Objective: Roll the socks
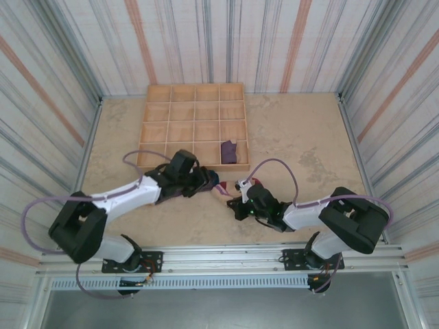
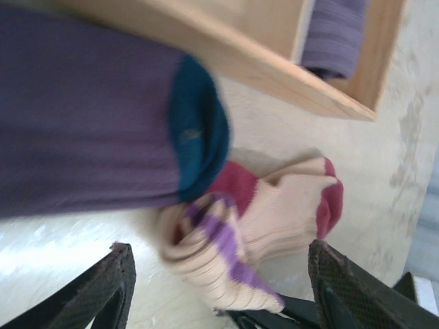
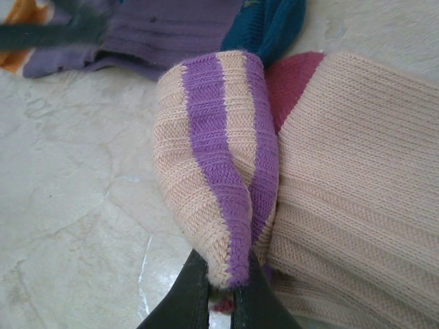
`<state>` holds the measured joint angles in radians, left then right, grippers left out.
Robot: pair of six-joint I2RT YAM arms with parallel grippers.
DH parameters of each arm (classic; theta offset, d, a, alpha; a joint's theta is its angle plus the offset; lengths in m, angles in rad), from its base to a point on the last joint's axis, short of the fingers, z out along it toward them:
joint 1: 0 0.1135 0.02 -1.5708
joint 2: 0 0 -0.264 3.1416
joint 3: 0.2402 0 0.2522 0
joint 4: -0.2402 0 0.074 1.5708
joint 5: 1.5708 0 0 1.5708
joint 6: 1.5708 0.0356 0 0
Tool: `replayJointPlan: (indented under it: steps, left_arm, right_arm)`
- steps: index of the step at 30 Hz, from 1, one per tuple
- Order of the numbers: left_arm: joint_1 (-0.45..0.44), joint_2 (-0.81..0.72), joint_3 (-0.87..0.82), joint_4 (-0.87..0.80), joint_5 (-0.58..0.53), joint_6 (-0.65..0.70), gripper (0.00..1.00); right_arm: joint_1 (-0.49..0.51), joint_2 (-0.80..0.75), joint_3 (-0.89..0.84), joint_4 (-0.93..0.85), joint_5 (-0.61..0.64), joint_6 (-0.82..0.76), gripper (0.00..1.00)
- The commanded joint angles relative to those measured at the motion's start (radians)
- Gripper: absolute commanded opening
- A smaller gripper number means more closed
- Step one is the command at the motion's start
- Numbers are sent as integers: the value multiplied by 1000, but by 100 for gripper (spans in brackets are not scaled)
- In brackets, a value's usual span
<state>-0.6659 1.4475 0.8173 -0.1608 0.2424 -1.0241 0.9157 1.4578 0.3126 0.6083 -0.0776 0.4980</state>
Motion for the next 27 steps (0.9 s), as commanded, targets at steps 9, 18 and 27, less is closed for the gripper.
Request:
replayJointPlan:
  steps: [9, 18, 27]
  left_arm:
    - [-17, 327, 410, -263, 429, 709, 59]
    - [-28, 519, 608, -487, 319, 928, 56]
    - [-36, 621, 687, -569, 260, 1016, 54]
  right_arm:
    - [-2, 7, -49, -183, -49, 28, 0]
    - [-3, 25, -46, -183, -57, 33, 0]
    - [-9, 30, -38, -196, -71, 33, 0]
